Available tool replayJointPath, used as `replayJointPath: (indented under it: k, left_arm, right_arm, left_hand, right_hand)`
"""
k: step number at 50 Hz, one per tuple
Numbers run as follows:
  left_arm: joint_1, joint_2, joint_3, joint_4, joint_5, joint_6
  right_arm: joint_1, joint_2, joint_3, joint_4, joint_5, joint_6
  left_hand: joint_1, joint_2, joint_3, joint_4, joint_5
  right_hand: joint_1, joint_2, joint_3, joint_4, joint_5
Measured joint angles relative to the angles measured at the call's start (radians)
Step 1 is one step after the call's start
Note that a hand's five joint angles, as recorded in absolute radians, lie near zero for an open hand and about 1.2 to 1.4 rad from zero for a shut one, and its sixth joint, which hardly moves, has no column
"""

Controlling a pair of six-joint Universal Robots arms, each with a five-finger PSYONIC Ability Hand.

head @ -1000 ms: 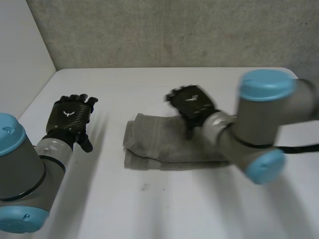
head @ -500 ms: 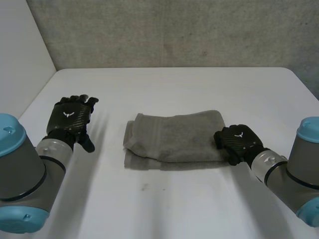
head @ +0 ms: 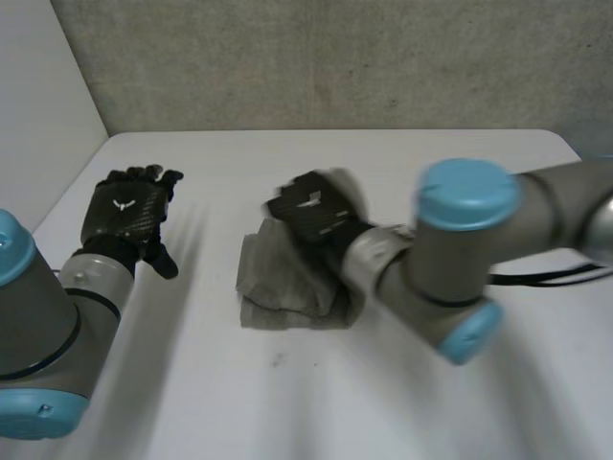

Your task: Fold the towel.

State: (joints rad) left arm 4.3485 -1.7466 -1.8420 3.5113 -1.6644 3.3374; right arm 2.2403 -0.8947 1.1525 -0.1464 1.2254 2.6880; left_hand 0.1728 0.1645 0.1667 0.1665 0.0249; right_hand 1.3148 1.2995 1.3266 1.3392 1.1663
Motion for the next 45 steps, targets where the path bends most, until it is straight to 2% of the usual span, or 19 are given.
replayJointPath:
  k: [5,7,9,10,11,12,13,16,19,23,28,37,45]
  left_arm:
    - [0.01,0.022,0.008,-0.001,0.0,0.0]
    - [0.013,0.027,0.011,-0.001,0.0,0.0]
    - [0.014,0.029,0.014,-0.001,0.0,0.0]
    - [0.014,0.03,0.018,-0.001,0.0,0.0]
    - [0.014,0.03,0.02,-0.002,0.0,0.0]
    - [0.013,0.029,0.028,-0.003,0.0,0.0]
    - [0.011,0.027,0.036,-0.003,0.0,0.0]
    - [0.004,0.018,0.067,-0.006,-0.001,-0.004]
    - [-0.013,0.0,0.106,-0.011,0.007,-0.02]
    - [-0.054,-0.054,0.171,-0.033,0.029,-0.067]
    - [-0.107,-0.161,0.25,-0.082,0.047,-0.133]
    - [-0.154,-0.407,0.377,-0.178,0.051,-0.188]
    - [-0.15,-0.483,0.401,-0.189,0.046,-0.182]
  right_arm:
    - [0.125,0.154,-0.21,0.156,0.005,-0.035]
    - [0.158,0.21,-0.281,0.216,0.015,-0.057]
    - [0.173,0.238,-0.317,0.249,0.031,-0.069]
    - [0.175,0.243,-0.33,0.26,0.053,-0.071]
    - [0.175,0.242,-0.334,0.263,0.068,-0.069]
    - [0.171,0.233,-0.336,0.265,0.103,-0.061]
    - [0.163,0.219,-0.331,0.262,0.134,-0.046]
    - [0.126,0.152,-0.286,0.234,0.206,0.032]
    - [0.074,0.068,-0.203,0.199,0.236,0.137]
    - [-0.001,-0.022,-0.082,0.157,0.242,0.256]
    - [-0.063,-0.051,0.004,0.137,0.237,0.319]
    - [-0.085,0.106,-0.071,0.206,0.209,0.321]
    - [-0.08,0.247,-0.216,0.309,0.18,0.314]
  left_hand:
    - [0.0,0.0,0.0,0.0,0.0]
    - [0.0,0.0,0.0,0.0,0.0]
    - [0.0,0.0,0.0,0.0,0.0]
    - [0.0,0.0,0.0,0.0,0.0]
    - [0.0,0.0,0.0,0.0,0.0]
    - [0.0,0.0,0.0,0.0,0.0]
    - [0.0,0.0,0.0,0.0,0.0]
    - [0.0,0.0,0.0,0.0,0.0]
    - [0.0,0.0,0.0,0.0,0.0]
    - [0.0,0.0,0.0,0.0,0.0]
    - [0.0,0.0,0.0,0.0,0.0]
    - [0.0,0.001,0.0,0.0,0.0]
    - [0.0,0.002,0.002,0.001,0.0]
  right_hand:
    - [-0.002,-0.002,-0.002,-0.003,0.0]
    - [-0.352,-0.352,-0.356,-0.36,-0.356]
    - [-0.536,-0.52,-0.536,-0.528,-0.546]
    - [-0.737,-0.711,-0.715,-0.723,-0.762]
    - [-0.812,-0.766,-0.79,-0.798,-0.844]
    - [-0.981,-0.958,-0.974,-0.983,-1.03]
    - [-1.035,-1.009,-1.042,-1.053,-1.091]
    - [-1.081,-1.038,-1.079,-1.082,-1.106]
    - [-1.083,-1.038,-1.079,-1.082,-1.106]
    - [-1.084,-1.038,-1.079,-1.082,-1.106]
    - [-1.086,-1.038,-1.079,-1.082,-1.106]
    - [-1.087,-1.038,-1.079,-1.082,-1.106]
    - [-1.09,-1.038,-1.079,-1.082,-1.106]
